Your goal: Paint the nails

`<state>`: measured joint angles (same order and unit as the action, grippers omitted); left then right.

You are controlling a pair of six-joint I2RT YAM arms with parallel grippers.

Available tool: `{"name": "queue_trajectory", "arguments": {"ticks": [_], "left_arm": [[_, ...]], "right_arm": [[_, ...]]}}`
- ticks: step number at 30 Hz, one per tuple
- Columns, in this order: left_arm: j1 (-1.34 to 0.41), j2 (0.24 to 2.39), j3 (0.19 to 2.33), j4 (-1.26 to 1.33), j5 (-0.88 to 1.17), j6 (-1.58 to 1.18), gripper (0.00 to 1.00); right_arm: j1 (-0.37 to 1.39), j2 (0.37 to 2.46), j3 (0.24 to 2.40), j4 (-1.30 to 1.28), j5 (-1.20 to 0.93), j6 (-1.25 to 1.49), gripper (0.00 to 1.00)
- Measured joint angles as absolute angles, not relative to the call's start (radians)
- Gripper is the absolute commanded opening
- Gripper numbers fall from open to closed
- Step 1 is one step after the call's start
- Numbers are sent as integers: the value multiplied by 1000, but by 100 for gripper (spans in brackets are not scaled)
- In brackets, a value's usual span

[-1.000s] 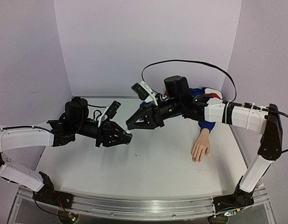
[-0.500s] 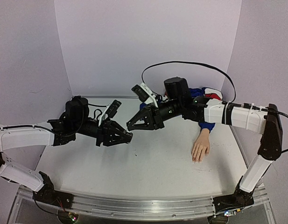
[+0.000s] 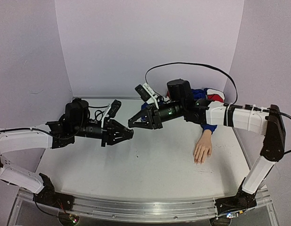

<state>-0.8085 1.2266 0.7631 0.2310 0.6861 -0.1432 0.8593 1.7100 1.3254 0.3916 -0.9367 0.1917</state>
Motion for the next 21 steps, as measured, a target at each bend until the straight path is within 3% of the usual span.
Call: {"name": "queue_trajectory", "arguments": {"ticks": [11,21], "left_arm": [[-795,1317,762,236,260,2,0],[-809,1548,766,348,-24,63,0]], "right_arm": [[881,1829,1359,476,-522,387,0],[997,1994,1451,409,89,737,0]]}}
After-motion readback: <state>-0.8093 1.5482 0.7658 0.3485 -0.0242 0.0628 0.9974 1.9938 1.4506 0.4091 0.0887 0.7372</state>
